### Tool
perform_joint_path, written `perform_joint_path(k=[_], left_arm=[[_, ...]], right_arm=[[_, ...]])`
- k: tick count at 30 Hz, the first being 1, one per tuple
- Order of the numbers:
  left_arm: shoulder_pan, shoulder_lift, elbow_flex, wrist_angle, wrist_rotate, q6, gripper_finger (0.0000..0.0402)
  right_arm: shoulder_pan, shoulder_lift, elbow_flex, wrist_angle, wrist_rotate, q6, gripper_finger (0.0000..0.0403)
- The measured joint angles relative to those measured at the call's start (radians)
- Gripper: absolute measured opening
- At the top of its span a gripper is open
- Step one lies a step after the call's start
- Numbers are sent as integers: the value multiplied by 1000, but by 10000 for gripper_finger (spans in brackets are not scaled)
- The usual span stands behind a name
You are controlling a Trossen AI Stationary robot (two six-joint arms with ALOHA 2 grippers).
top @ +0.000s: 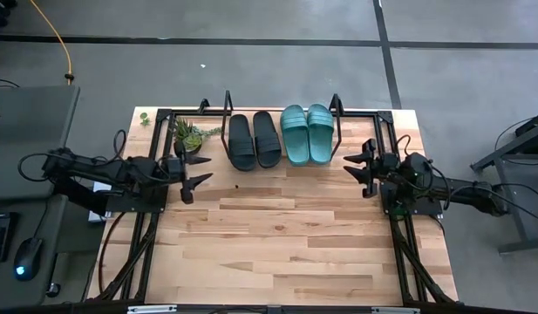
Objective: Pick and place slides into the shelf
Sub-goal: Return to Home Position
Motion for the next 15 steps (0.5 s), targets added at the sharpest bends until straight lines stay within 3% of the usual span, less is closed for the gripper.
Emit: perform_joint_path(k=[7, 15], left_arm=[[0, -107, -98, 101, 21, 19, 207], [0, -238, -105, 1, 46, 26, 207]], right_arm=[[-15, 0, 0, -6, -1, 17, 128], [-14, 0, 0, -6, -2, 17, 128]])
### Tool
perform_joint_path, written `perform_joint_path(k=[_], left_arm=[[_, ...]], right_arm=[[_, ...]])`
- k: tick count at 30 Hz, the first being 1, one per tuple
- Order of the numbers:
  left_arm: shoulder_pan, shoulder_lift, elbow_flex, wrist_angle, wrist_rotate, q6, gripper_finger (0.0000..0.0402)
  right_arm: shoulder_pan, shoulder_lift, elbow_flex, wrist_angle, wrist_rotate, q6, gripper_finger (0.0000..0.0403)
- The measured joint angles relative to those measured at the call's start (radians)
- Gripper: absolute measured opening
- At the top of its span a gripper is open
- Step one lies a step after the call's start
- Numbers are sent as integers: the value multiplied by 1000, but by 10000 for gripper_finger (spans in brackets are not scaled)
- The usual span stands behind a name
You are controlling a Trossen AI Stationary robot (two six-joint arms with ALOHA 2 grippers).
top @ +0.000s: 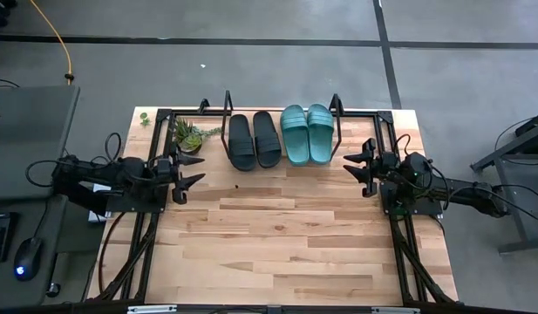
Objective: Pick and place slides into the shelf
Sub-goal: Return to Home Position
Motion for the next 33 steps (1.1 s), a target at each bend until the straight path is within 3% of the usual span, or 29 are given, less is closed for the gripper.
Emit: perform_joint_path(k=[10, 27, 33], left_arm=[[0, -119, -75, 46, 0, 15, 207], [0, -120, -98, 82, 62, 25, 207], [0, -120, -153, 165, 56, 39, 207]], right_arm=[[0, 0, -8, 19, -13, 0, 128], [0, 0, -17, 25, -1, -1, 128], [0, 0, -17, 24, -1, -1, 128]])
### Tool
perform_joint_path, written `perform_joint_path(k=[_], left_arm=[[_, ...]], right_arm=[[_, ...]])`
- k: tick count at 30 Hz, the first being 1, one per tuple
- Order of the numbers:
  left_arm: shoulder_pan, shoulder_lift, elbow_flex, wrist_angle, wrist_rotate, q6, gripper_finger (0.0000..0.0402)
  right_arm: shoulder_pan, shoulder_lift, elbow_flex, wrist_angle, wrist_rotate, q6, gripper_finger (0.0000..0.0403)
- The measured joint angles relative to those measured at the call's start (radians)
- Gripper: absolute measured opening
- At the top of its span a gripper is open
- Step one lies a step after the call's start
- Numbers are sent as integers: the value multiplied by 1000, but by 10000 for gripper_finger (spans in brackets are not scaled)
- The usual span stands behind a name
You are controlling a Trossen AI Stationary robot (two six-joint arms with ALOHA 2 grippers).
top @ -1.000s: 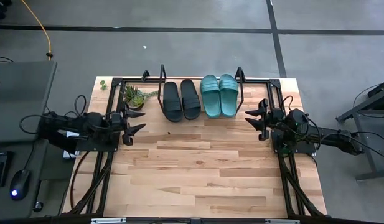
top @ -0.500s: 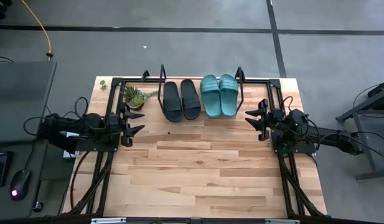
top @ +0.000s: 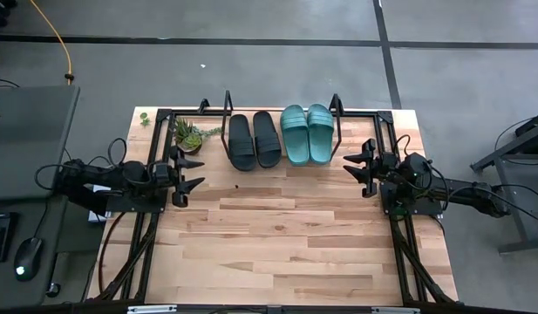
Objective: Pick and place slides into the shelf
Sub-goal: Return to Home Position
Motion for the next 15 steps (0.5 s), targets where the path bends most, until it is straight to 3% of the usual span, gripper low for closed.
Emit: perform_joint_path(k=[9, 15], left_arm=[[0, 0, 1, -36, 19, 16, 207], [0, 0, 2, -72, 140, 53, 207]], right_arm=[[0, 0, -1, -2, 0, 0, 128], [0, 0, -1, -39, -45, -30, 128]])
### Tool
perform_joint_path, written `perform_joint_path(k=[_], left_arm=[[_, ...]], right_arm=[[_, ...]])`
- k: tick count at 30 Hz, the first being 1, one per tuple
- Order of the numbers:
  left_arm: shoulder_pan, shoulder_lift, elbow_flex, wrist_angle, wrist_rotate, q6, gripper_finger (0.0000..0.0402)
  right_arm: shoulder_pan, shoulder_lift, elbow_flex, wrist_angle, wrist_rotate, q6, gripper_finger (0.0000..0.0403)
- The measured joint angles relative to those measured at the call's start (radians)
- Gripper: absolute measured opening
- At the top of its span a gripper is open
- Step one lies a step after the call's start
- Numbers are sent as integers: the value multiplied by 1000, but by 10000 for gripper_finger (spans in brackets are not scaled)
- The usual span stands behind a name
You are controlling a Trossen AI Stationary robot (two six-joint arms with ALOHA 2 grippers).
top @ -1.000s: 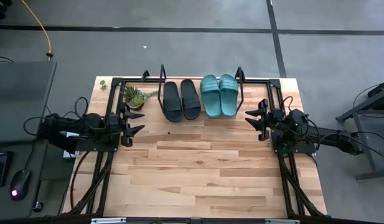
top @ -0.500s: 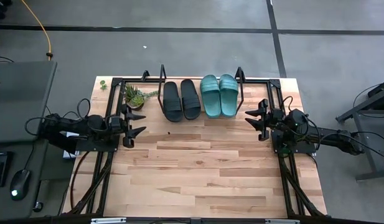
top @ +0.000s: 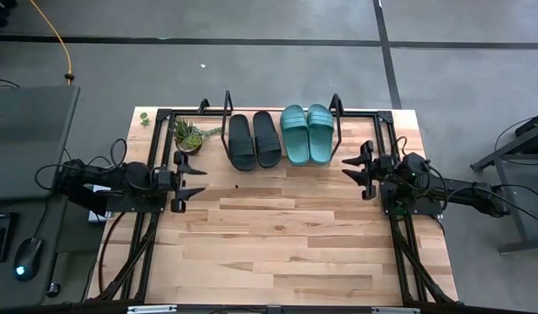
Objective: Pick and place slides into the shelf
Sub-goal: Return to Home Position
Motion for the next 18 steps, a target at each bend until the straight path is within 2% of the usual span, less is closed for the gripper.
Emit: perform_joint_path(k=[3, 6, 11, 18], left_arm=[[0, 0, 1, -30, 50, 13, 207], [0, 0, 1, -79, 51, 12, 207], [0, 6, 1, -79, 57, 15, 207], [0, 6, 1, -79, 57, 18, 207]], right_arm=[[0, 0, 0, -20, -52, -22, 128], [0, 0, 0, -44, -83, -38, 128], [0, 0, 0, -124, -83, -68, 128], [1, 0, 0, -205, 67, -60, 128]])
